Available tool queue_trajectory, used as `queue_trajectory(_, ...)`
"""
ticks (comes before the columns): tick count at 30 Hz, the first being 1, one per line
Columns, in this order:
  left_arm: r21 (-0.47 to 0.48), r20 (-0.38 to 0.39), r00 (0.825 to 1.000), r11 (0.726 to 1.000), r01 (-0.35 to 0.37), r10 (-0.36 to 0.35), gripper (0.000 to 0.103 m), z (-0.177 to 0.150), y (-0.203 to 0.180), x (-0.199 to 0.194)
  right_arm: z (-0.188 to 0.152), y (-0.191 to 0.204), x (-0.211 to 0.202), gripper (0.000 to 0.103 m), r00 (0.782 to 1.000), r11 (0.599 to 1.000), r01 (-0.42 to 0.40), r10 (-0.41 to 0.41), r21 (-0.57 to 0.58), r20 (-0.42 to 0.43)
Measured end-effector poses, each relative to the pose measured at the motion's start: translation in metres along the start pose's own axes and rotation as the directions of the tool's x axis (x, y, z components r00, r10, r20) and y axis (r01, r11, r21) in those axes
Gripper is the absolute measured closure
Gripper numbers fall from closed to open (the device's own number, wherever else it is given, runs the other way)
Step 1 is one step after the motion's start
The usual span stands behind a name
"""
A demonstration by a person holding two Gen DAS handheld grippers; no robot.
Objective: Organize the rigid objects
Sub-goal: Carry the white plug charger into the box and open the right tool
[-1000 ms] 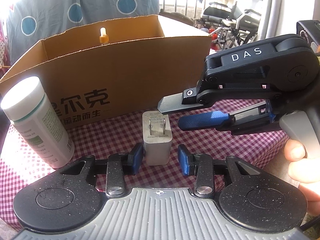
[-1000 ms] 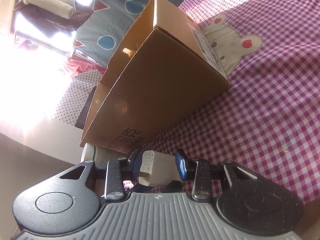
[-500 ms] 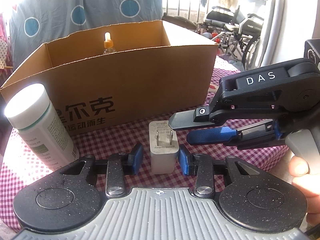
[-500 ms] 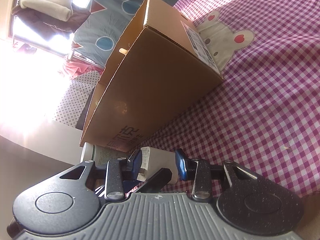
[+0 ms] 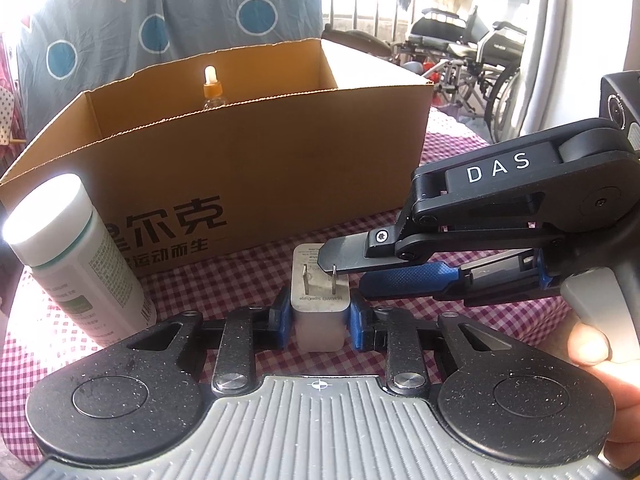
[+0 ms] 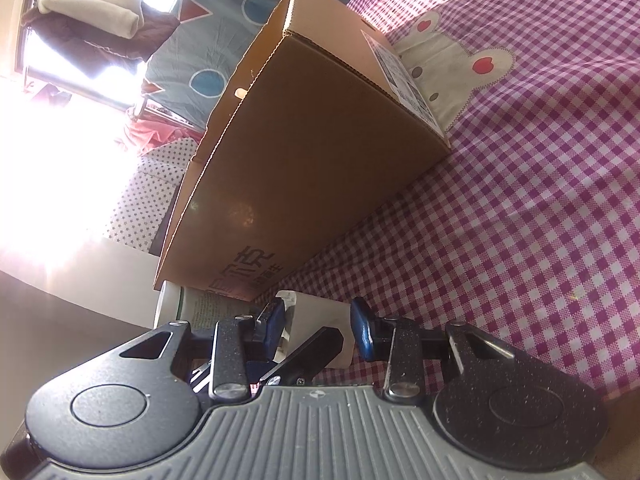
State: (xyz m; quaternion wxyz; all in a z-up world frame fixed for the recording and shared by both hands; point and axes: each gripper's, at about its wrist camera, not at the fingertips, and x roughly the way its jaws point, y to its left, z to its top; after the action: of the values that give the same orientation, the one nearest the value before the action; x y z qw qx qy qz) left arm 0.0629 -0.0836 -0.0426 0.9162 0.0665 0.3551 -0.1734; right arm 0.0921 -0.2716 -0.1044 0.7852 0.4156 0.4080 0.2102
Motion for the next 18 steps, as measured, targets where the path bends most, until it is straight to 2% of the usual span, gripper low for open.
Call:
queue_trajectory(11,-0.004,0.030,1.000,1.000,-0.006,0.006,0.077,0.003,0.001,-0.013,-0.004,0.021,0.004,0.064,1.000,0.999,-0.016,0.016,-0.029,0.014)
queue_trajectory(18,0.017,0.133,0.991,0.999,-0.031,0.028,0.077,0.020,0.003,-0.045,0.001,0.062,-0.012,0.064,0.995,0.990,-0.055,0.065,-0.129,0.077)
